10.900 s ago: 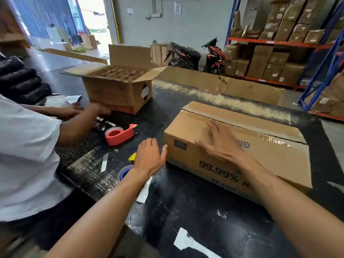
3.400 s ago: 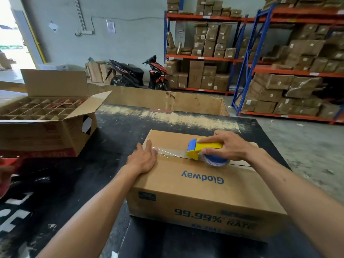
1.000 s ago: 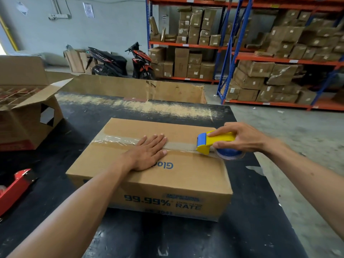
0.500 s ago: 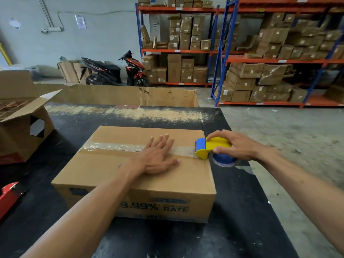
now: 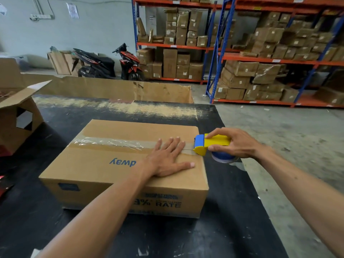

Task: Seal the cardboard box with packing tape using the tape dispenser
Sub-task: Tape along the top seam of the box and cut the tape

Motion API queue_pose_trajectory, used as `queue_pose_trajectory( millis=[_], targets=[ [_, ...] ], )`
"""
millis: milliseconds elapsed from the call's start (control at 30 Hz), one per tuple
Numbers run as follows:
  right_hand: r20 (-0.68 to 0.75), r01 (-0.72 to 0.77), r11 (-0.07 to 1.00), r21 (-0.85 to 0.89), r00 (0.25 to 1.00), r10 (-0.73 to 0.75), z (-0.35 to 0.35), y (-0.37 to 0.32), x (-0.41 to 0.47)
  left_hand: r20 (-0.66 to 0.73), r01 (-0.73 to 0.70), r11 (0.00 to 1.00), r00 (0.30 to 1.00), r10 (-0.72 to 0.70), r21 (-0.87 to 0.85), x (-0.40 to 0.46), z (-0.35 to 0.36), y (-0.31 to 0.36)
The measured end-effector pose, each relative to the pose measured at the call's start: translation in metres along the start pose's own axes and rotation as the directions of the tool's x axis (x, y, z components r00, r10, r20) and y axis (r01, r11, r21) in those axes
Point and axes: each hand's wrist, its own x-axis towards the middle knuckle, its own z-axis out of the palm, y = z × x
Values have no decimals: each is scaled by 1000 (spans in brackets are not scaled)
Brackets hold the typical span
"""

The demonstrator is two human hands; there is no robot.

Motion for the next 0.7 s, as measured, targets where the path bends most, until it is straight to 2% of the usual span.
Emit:
queue_pose_trajectory(
  millis=[200, 467, 700],
  targets=[
    [14, -16, 1000, 12, 1000, 16, -13, 21, -20, -9, -15, 1000, 1000, 15, 11, 0, 0, -2],
    [72, 36, 997, -73, 997, -31, -6, 34, -17, 5, -27, 999, 1000, 27, 42, 1, -2, -1],
    [21, 107, 984, -139, 994, -105, -4, 33, -20, 0, -32, 999, 999, 32, 35, 2, 0, 0]
  ],
)
